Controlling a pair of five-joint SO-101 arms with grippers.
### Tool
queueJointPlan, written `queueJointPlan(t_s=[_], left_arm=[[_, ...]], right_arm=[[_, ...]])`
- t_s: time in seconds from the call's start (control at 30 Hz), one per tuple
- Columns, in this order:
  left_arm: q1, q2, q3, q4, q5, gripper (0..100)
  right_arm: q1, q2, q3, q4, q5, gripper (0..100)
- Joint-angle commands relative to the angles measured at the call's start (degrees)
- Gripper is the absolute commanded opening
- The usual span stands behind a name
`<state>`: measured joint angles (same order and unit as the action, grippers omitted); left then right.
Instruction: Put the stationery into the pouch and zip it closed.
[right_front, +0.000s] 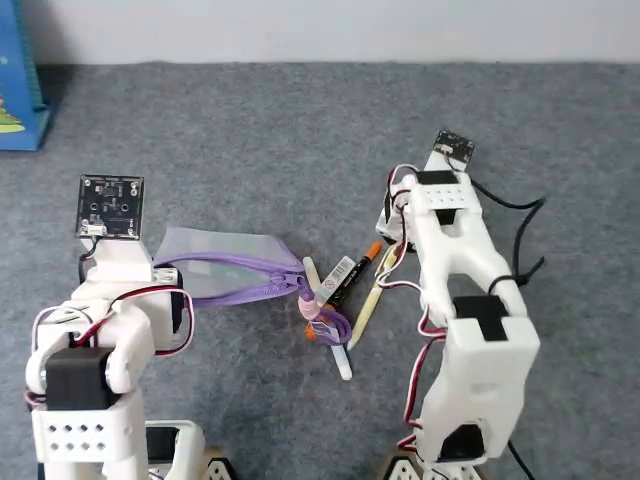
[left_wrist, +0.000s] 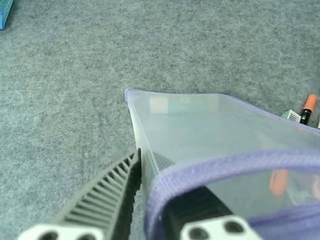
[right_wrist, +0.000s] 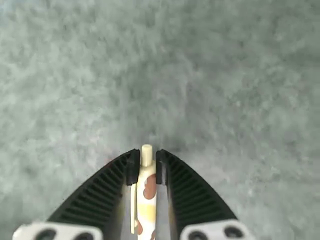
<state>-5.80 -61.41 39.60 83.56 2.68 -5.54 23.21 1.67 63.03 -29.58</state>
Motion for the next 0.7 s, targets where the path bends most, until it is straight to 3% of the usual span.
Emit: queueJointPlan(t_s=[0.0,0.23,0.47,0.67], left_arm=[[0.18,0.35,-0.57,-1.14,0.53,1],[0.18,0.35,-0.57,-1.14,0.62,1],[0.18,0.35,-0.57,-1.14,0.62,1],[0.18,0.35,-0.57,-1.14,0.62,1]], right_arm=[[-0.13,-7.52,-2.02,5.14,-0.44,0.8],[-0.66,-20.62,-1.93,17.27,-0.09,0.8],[-0.92,-38.20,-1.93,25.19,5.36,0.8],[-7.34,-53.76,-1.93,32.04,7.91,0.8]])
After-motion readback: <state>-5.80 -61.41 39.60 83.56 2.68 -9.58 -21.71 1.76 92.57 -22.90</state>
